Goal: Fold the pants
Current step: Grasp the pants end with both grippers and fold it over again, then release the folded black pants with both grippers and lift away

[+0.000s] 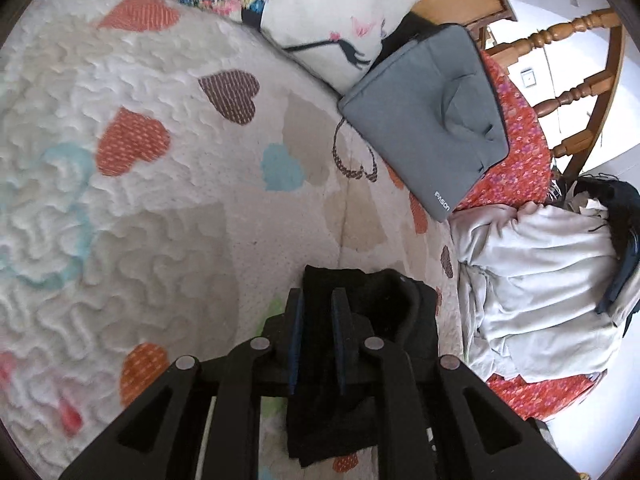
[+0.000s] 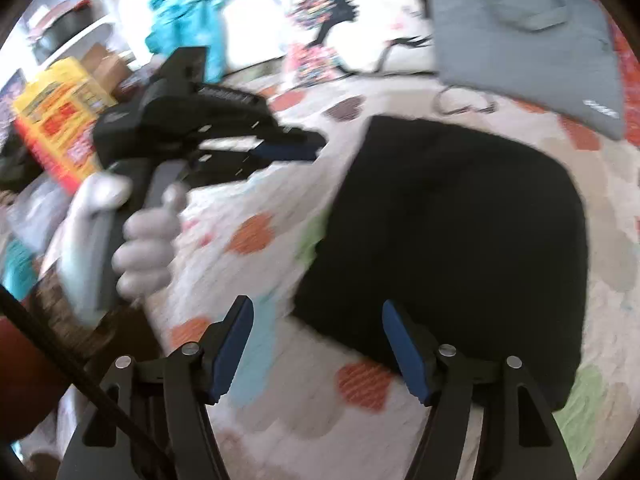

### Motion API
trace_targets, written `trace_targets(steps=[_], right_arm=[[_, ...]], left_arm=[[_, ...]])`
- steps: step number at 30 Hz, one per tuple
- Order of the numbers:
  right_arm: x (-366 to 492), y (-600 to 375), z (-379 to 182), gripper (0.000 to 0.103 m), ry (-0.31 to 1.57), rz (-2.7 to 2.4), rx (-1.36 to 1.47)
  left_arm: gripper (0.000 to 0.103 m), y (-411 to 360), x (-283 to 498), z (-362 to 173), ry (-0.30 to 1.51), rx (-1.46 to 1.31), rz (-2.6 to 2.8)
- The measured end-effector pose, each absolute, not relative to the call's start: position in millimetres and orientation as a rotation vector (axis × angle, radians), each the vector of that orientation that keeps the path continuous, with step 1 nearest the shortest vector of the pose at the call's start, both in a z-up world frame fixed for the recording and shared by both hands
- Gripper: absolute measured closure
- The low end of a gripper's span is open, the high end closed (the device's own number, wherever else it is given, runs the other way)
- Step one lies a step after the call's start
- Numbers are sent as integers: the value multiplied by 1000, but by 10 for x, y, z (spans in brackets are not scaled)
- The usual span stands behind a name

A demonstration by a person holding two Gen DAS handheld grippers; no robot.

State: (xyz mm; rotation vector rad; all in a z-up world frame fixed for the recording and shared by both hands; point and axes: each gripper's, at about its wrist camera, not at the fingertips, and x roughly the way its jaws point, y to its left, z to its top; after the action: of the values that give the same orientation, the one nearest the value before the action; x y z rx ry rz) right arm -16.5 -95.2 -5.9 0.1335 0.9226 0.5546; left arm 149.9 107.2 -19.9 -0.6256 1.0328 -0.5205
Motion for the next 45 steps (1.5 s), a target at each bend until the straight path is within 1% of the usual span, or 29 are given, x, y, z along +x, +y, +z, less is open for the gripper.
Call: trace_targets(steps=[3,4,7,9,11,12,13,14,15,16,17,19,20,21,23,25,28,29,30,31,32,34,36,39,42,45], right_arm=[[-210,-1132,14,33,912,548,178],[-189,-1240,45,33,899,520,205],[14,-1547,159,40,873,395,268],[238,-1679,250,41,859,373,333],[476,-1711,313,41,864,369,368],[608,-1674,348,40,876,360,347],[729,-1602,378,37,895,357,313],[820,-1534,402,35,916,354,278],[927,-1426,409,35,942,348,235],[1021,-1321,402,35,966,345,198],[1123,-1194,381,35,999,342,150],[1266,-994,309,35,1045,314,63],[1324,-907,254,45,1078,299,13],[1381,-835,174,59,1112,274,-44],[1413,-747,103,68,1137,257,-79],[1447,-701,79,71,1159,259,-43],[1493,-678,3,71,1184,267,30],[1508,-688,-41,70,1196,262,54],[1530,-708,-88,67,1205,258,85],[1556,-734,-130,56,1211,269,130],[1572,-768,-156,46,1211,290,181],[1592,-885,-167,36,1197,351,311],[1564,-1050,-77,35,1164,382,427],[1411,-1423,187,35,1045,437,591],[1195,-1735,317,35,992,406,608],[881,-2034,301,35,965,358,623]], left_arm=[[79,980,1380,-106,1011,-583,-522],[79,953,1346,-99,1009,-572,-528],[79,755,1243,-114,1016,-541,-562],[77,579,1148,-153,1021,-502,-567],[71,430,1046,-223,1029,-465,-573],[71,350,991,-275,1041,-447,-577],[71,318,949,-308,1045,-429,-569],[72,274,908,-335,1047,-398,-555],[85,259,878,-346,1046,-379,-548],[88,257,850,-350,1046,-367,-543],[89,269,836,-346,1044,-372,-546],[96,315,811,-310,1035,-386,-549],[96,335,798,-295,1036,-392,-554],[96,356,787,-283,1035,-392,-551],[96,398,761,-267,1023,-371,-531],[96,447,762,-292,1027,-368,-505],[96,539,817,-405,1068,-410,-476],[96,573,824,-452,1081,-424,-462],[95,622,830,-505,1094,-453,-455],[95,674,833,-557,1108,-492,-461],[95,713,832,-588,1115,-518,-463],[95,813,816,-612,1120,-559,-470],[95,920,773,-552,1106,-573,-466],[95,1029,708,-375,1057,-555,-450],[95,1021,708,-181,1005,-529,-459],[95,854,867,4,975,-510,-495]])
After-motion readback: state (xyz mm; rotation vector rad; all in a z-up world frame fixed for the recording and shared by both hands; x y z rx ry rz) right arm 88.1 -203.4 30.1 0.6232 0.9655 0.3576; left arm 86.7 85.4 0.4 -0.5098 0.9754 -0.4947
